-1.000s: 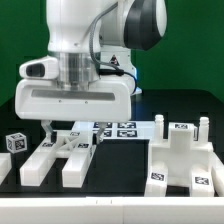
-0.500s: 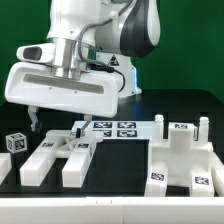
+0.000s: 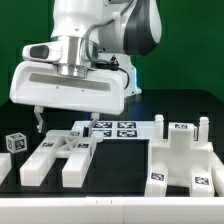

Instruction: Assemble chair

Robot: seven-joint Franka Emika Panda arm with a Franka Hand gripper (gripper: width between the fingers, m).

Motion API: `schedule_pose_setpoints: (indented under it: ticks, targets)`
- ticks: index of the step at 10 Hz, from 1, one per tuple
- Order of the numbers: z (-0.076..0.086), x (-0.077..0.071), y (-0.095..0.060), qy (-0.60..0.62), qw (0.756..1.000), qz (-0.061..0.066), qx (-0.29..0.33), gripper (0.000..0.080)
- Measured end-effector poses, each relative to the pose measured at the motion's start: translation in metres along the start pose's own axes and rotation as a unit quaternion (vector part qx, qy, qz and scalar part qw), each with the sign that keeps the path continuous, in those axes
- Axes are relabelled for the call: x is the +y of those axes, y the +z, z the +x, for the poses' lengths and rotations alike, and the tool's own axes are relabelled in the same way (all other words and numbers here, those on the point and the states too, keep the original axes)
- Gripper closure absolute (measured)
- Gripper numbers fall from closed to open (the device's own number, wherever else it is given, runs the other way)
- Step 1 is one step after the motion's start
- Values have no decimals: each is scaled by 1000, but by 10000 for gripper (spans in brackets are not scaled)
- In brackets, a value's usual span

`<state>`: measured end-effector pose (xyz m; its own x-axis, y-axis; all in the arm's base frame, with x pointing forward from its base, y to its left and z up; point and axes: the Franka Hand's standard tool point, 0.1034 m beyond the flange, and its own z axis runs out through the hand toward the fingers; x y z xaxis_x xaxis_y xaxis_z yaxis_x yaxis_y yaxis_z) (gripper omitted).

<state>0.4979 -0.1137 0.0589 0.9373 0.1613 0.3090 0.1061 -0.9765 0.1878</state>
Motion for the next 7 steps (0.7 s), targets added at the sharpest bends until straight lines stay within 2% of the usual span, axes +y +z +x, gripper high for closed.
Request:
schedule_pose_setpoints:
  ticks: [5, 7]
  targets:
    - [-2, 0, 2, -8, 1000, 3, -4, 151]
    - [-8, 0, 6, -22, 999, 20, -13, 151]
